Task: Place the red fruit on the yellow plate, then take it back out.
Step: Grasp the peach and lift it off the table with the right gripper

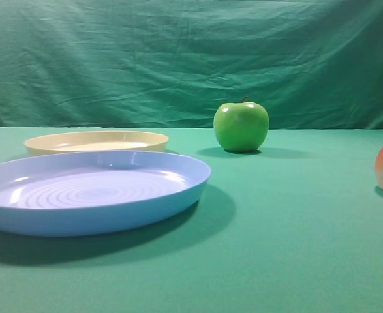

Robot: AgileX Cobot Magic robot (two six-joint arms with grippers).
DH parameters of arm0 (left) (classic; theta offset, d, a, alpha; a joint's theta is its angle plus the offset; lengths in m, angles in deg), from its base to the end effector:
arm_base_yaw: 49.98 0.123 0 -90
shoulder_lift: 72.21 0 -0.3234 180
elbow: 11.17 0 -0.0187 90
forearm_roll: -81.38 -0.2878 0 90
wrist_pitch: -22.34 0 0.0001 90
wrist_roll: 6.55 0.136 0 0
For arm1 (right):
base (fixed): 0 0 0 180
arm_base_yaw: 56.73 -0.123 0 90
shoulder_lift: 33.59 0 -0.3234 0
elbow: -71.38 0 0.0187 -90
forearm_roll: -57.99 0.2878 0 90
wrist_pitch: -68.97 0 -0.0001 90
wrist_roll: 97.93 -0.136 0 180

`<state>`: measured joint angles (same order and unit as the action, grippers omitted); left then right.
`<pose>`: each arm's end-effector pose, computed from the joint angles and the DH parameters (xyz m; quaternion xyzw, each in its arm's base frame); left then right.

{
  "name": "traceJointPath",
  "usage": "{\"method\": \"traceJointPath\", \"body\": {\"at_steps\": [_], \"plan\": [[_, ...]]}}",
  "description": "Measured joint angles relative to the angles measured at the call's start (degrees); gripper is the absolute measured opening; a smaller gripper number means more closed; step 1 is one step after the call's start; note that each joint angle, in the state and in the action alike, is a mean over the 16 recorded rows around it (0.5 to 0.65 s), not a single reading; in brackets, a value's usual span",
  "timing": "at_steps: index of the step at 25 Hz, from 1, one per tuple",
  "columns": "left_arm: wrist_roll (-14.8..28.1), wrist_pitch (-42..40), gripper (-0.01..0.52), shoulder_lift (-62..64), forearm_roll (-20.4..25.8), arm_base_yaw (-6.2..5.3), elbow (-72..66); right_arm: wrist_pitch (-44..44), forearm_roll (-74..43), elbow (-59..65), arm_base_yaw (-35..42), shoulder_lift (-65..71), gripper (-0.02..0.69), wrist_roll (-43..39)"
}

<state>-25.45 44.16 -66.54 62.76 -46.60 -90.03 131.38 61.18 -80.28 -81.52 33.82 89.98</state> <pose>0.0920 0.0216 0.1653 -0.0700 0.7913 0.0570 0.6047 0.1919 0.0960 0.2853 -0.2686 0.9441 0.0542 0.1834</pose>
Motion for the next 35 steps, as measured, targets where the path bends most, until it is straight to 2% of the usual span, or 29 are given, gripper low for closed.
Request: {"method": "traceJointPath", "body": {"at_steps": [7,9,12,17,26,30,35], "plan": [[0.00,0.00,0.000,0.00,0.00,0.00,0.00,-5.96,-3.18,-0.03,-2.39,8.75,0.583,-2.02],[0.00,0.00,0.000,0.00,0.00,0.00,0.00,-7.36,-4.18,-0.05,-2.63,11.48,0.631,-3.52],[0.00,0.00,0.000,0.00,0.00,0.00,0.00,-9.17,-5.54,-0.08,-2.47,15.70,0.663,-5.97],[0.00,0.00,0.000,0.00,0.00,0.00,0.00,-12.11,-6.56,-0.21,-1.42,22.50,0.669,-8.98],[0.00,0.00,0.000,0.00,0.00,0.00,0.00,-18.19,-4.49,-0.41,0.71,31.68,0.656,-9.28],[0.00,0.00,0.000,0.00,0.00,0.00,0.00,-20.49,-3.85,-0.46,1.13,34.04,0.605,-8.80],[0.00,0.00,0.000,0.00,0.00,0.00,0.00,-21.91,-3.61,-1.11,1.18,35.74,0.473,-8.19]]}}
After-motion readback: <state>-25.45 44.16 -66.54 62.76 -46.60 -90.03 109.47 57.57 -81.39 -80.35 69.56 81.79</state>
